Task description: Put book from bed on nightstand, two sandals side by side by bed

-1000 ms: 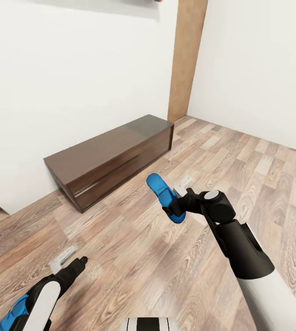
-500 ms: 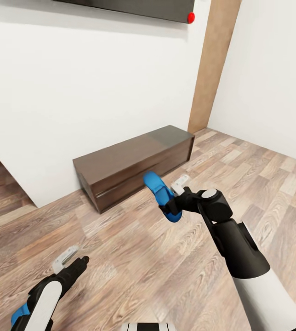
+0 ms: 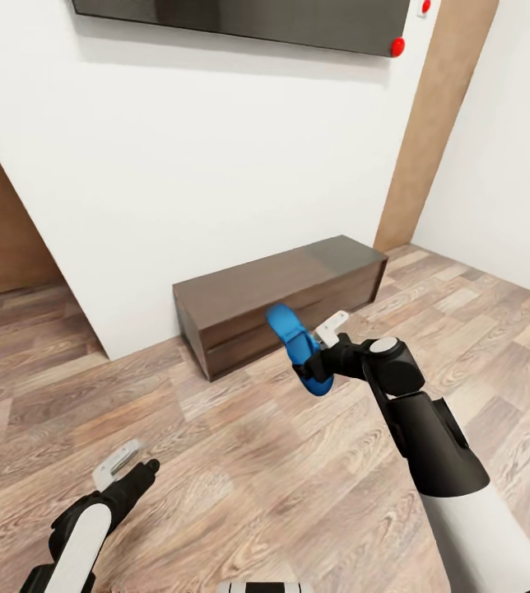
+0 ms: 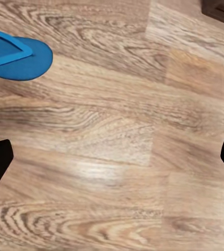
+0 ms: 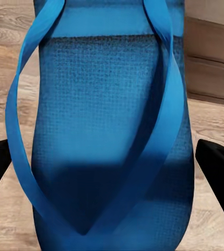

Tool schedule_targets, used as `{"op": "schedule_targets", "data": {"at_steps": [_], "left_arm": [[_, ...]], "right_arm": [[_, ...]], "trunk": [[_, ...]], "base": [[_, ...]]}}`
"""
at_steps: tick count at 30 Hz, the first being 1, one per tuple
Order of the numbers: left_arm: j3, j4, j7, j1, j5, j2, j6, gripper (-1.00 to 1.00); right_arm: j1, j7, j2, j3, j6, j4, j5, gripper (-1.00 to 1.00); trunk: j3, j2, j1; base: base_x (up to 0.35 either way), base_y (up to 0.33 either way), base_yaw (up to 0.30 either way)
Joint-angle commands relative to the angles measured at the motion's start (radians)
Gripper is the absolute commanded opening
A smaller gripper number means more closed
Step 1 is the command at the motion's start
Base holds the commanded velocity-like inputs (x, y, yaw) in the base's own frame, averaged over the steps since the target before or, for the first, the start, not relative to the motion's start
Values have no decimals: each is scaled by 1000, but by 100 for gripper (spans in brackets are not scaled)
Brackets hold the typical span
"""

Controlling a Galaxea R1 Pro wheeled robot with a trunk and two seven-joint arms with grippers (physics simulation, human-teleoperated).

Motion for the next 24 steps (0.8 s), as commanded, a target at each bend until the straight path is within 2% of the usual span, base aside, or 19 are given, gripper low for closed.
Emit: {"op": "schedule_targets", "data": {"at_steps": [1, 3, 4, 8, 24], "left_arm": [[0, -1, 8, 1, 6, 0, 2, 100], [1, -1, 10, 2, 5, 0, 1, 100], [1, -1, 12, 4, 4, 0, -3, 100], [2, -1, 16, 7, 2, 1, -8, 100], [6, -11, 26, 13, 0, 8, -10, 100]], "right_arm": [[-1, 9, -1, 0, 3, -1, 25, -100], [-1, 10, -1, 0, 3, -1, 44, -100], [-1, 12, -1, -2, 3, -1, 68, -100], [-1, 15, 0, -1, 3, -1, 89, -100], [-1, 19, 8, 8, 4, -2, 95, -100]], "trunk": [[-1, 0, 0], [-1, 0, 0], [-1, 0, 0], [-1, 0, 0], [-1, 0, 0]], "base": [[106, -80, 285], [143, -122, 285], [195, -181, 284], [219, -205, 284], [225, -248, 285]]}}
